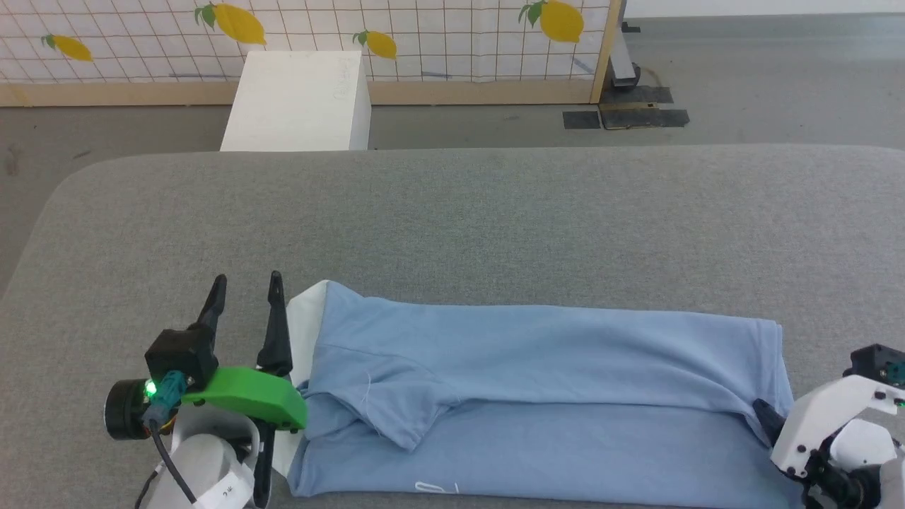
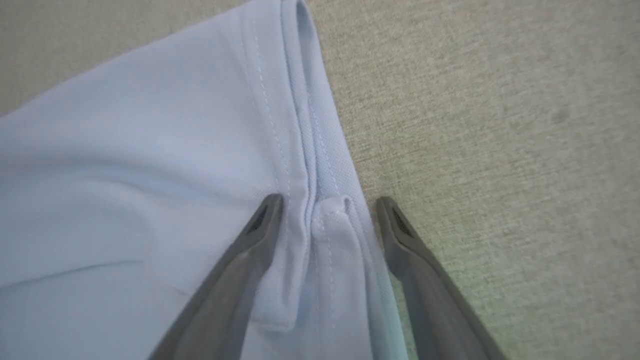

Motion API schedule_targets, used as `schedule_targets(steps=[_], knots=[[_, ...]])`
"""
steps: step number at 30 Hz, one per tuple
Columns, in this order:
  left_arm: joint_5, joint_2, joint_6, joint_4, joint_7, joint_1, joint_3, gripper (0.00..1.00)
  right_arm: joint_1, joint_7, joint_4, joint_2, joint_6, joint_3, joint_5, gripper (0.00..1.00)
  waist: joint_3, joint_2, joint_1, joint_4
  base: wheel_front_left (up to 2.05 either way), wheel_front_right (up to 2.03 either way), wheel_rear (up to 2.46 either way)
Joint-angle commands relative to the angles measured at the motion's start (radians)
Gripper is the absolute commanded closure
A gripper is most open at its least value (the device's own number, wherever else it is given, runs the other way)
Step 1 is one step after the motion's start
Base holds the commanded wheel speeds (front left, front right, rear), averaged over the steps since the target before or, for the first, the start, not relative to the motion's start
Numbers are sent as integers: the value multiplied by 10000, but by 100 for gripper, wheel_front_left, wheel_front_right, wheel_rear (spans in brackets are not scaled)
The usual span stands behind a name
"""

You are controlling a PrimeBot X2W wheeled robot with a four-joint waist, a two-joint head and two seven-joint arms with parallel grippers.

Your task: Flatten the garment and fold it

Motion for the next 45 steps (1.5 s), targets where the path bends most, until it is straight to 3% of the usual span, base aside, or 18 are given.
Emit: schedule_targets(steps=[1, 3, 4, 12, 23, 29, 35, 41, 45], knots=[[91, -87, -73, 48, -44, 7, 78, 0, 108, 563, 351, 93, -13, 140, 25, 48, -8, 0, 1, 23, 0, 0, 0], [162, -157, -138, 86, -44, 32, 152, 0, 158, 985, 337, 94, -13, 301, -16, 75, 0, 0, 1, 33, 0, 0, 0], [189, -186, -166, 104, -45, 32, 186, 0, 173, 1053, 258, 94, -13, 349, -28, 100, 10, 0, 1, 34, 0, 0, 0], [420, -395, -398, 189, -45, 2, 499, 0, 351, 813, -633, 94, -13, 360, -516, 100, 79, 0, 1, -8, 0, 0, 0], [656, -691, -630, 264, -45, 24, 724, 0, 55, -795, -1230, -362, -13, -2168, -3257, 100, 239, 0, 1, 1, 0, 0, 0], [777, -803, -721, 278, -45, 12, 835, 0, 31, -826, -1494, -417, -13, -2746, -4012, 100, 266, 0, 1, 29, 0, 0, 0], [888, -877, -795, 258, -45, 72, 971, 0, 525, 39, -2592, -268, -13, -1415, -3136, 100, 202, 0, 1, 30, 0, 0, 0], [1010, -880, -905, 363, -45, 184, 1023, 0, 1560, 1950, -5877, -103, -13, 690, -1881, 100, 48, 0, 1, 24, 0, 0, 0], [1073, -899, -954, 397, -45, 176, 1027, 0, 1902, 3022, -8107, -185, -13, 2634, -1194, 100, 6, 0, 1, 74, 0, 0, 0]])
